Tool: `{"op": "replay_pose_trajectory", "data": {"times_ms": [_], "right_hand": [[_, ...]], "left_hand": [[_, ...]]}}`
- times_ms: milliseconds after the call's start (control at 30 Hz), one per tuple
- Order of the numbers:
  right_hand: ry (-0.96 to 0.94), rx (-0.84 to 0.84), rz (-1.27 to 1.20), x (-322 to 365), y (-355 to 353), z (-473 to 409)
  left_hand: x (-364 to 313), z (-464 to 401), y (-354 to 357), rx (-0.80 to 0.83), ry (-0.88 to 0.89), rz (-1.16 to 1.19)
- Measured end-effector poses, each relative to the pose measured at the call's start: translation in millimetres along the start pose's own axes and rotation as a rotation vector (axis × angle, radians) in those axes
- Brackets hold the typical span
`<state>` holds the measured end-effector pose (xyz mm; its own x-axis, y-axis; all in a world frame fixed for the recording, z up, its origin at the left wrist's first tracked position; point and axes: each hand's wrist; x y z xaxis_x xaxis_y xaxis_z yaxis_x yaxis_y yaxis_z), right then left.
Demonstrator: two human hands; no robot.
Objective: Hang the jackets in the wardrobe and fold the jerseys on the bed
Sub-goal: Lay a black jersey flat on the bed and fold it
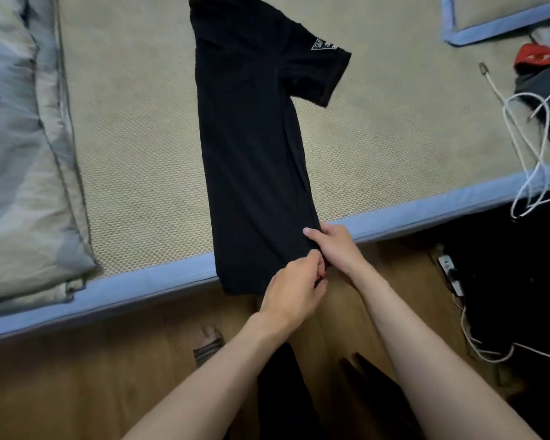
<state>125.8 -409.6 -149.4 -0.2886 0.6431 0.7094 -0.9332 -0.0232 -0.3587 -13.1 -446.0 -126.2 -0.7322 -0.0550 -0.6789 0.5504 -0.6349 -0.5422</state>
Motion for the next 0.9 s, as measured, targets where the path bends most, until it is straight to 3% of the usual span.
{"op": "replay_pose_trajectory", "data": {"times_ms": [133, 267, 333, 433, 600, 900], "right_hand": [[-0.01, 0.009, 0.172, -25.8, -10.6, -8.1], [-0.011, 0.047, 0.453, -47.9, -19.4, -17.7], [0.011, 0.055, 0.566, -48.1, -26.4, -20.5], [0.009, -0.017, 0.644, -30.7, -37.8, -27.4], [-0.059, -0.073, 0.15, 9.2, -46.3, -72.2], [-0.016, -0.122, -0.658, 69.8, -50.2, -174.4]], "left_hand": [[3.2, -12.9, 22.6, 0.125, -0.066, -0.097], [9.6, -23.9, 32.6, 0.361, -0.195, -0.104], [11.6, -32.8, 24.2, 0.353, -0.233, -0.128], [17.7, -58.8, -12.5, 0.197, -0.255, -0.145], [17.0, -129.8, -82.7, -0.143, -0.196, -0.225], [16.2, -267.2, -138.4, -0.32, -0.111, -0.546]]}}
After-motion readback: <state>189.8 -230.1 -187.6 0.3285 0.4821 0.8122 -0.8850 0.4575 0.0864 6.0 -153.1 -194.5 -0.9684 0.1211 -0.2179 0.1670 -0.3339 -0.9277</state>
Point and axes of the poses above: each hand's wrist, its own z-axis away from the middle knuckle, its own y-axis out of the palm, x = y × z, and after that the axes turned 9 degrees about -y, right-handed
